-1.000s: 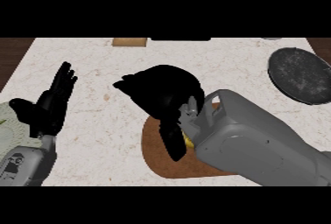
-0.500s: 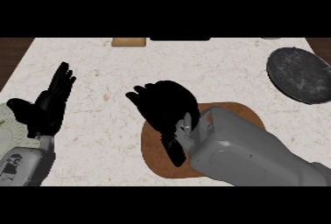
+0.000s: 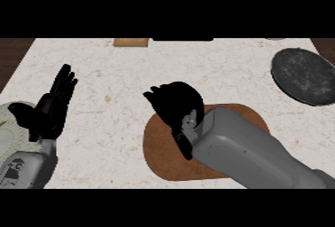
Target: Pick the squash from the cutting board and place it in the pan
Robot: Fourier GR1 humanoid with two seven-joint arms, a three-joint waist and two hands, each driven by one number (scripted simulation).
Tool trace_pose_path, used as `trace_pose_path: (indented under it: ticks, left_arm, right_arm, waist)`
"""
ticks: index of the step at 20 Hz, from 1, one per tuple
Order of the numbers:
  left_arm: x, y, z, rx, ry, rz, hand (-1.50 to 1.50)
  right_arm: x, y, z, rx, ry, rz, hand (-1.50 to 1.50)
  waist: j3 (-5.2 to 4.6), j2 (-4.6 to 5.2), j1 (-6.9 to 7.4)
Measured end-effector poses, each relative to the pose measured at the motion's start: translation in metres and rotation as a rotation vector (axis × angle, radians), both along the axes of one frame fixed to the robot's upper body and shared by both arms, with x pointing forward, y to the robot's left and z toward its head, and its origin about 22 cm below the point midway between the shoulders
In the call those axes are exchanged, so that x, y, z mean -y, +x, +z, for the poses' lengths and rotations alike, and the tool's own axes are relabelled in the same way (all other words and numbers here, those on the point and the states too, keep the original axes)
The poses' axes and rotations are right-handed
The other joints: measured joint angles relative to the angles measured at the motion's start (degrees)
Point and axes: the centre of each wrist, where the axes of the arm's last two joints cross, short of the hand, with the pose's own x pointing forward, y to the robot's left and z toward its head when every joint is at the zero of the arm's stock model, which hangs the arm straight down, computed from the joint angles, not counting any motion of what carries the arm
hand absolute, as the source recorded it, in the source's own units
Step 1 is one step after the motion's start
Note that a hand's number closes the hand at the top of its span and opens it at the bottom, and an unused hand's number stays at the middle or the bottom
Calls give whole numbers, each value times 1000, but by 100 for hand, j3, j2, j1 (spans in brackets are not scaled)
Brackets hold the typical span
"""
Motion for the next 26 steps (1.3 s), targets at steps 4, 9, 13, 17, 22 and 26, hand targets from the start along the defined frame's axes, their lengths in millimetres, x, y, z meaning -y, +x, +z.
trace_pose_path:
  ticks: [4, 9, 13, 17, 22, 26]
  left_arm:
    - [-5, 1, -1, -1, -1, 4, 0]
    - [1, 3, -3, -2, -6, 0, 0]
    - [3, 6, -3, -3, -6, -1, 0]
    - [5, 2, -6, 1, -4, -9, 0]
    - [2, 5, -6, 1, 1, -4, 0]
    - [-2, 5, 0, 1, 5, -2, 0]
  right_arm:
    - [7, 8, -7, -43, -28, 10, -150]
    - [2, 3, -26, -66, -76, 29, -150]
    - [2, 2, -38, -66, -116, 26, -150]
    - [0, 2, -45, -42, -201, 19, -150]
    - [-5, 3, -56, -30, -297, 21, -150]
    - [-6, 3, -65, -35, -340, 13, -150]
  waist:
    - [-1, 2, -6]
    - [0, 1, -8]
    - [0, 2, -11]
    - [0, 0, 0]
    - [-1, 3, -3]
    - [-1, 1, -1]
